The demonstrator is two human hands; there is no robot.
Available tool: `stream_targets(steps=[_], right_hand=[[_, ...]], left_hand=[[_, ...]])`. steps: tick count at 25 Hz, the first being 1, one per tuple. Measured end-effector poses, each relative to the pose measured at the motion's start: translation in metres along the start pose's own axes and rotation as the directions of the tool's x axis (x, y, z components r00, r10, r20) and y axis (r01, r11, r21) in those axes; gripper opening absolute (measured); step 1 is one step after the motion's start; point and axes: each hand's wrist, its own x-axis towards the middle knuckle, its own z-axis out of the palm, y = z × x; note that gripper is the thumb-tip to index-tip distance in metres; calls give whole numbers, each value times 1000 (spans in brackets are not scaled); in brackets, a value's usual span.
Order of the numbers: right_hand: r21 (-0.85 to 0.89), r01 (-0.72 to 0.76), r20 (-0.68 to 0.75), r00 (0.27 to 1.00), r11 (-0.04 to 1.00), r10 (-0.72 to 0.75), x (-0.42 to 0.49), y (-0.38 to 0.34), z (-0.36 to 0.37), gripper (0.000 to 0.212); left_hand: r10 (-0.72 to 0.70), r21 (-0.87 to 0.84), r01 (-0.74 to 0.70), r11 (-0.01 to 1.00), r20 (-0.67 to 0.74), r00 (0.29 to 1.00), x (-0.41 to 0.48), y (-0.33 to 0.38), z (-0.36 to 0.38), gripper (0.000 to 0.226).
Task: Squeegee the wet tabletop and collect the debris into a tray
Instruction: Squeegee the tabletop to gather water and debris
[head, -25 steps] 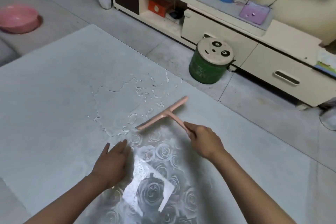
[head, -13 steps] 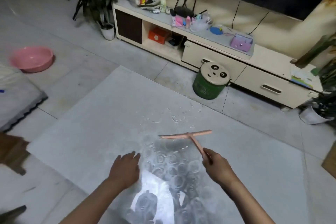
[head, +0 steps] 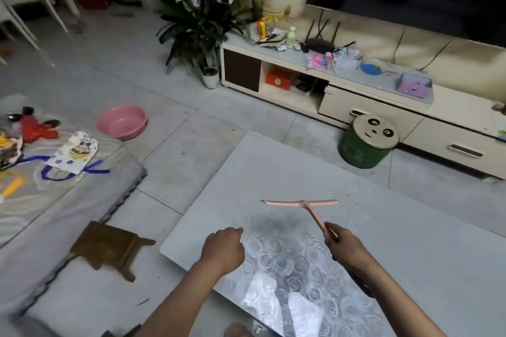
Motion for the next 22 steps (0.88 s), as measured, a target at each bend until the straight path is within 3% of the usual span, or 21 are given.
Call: stream_targets(steps=[5,8,12,15,18,22], right_hand=[[21,-105,55,993,994,104,31,-9,53,42],[34,-144,38,989,989,143,55,-9,78,46],[181,-243,-3,969,953,248,76,6,114,44],[247,-364,-48,921,898,387,72,36,147,41],[206,-506,-97,841,837,532,61,60,186,49],[137,-579,-137,792,804,595,92,69,224,61]], left_hand=[[4,94,-11,996,76,997,55,-41,-21,47],[66,141,-83,987,116,991,105,-50,-22,46],[175,191,-212,958,193,965,170,-51,16,52],[235,277,-317,907,293,927,214,-50,58,60],[292,389,-410,825,329,898,260,-51,94,64],[367,494,-517,699,373,852,315,-49,140,64]])
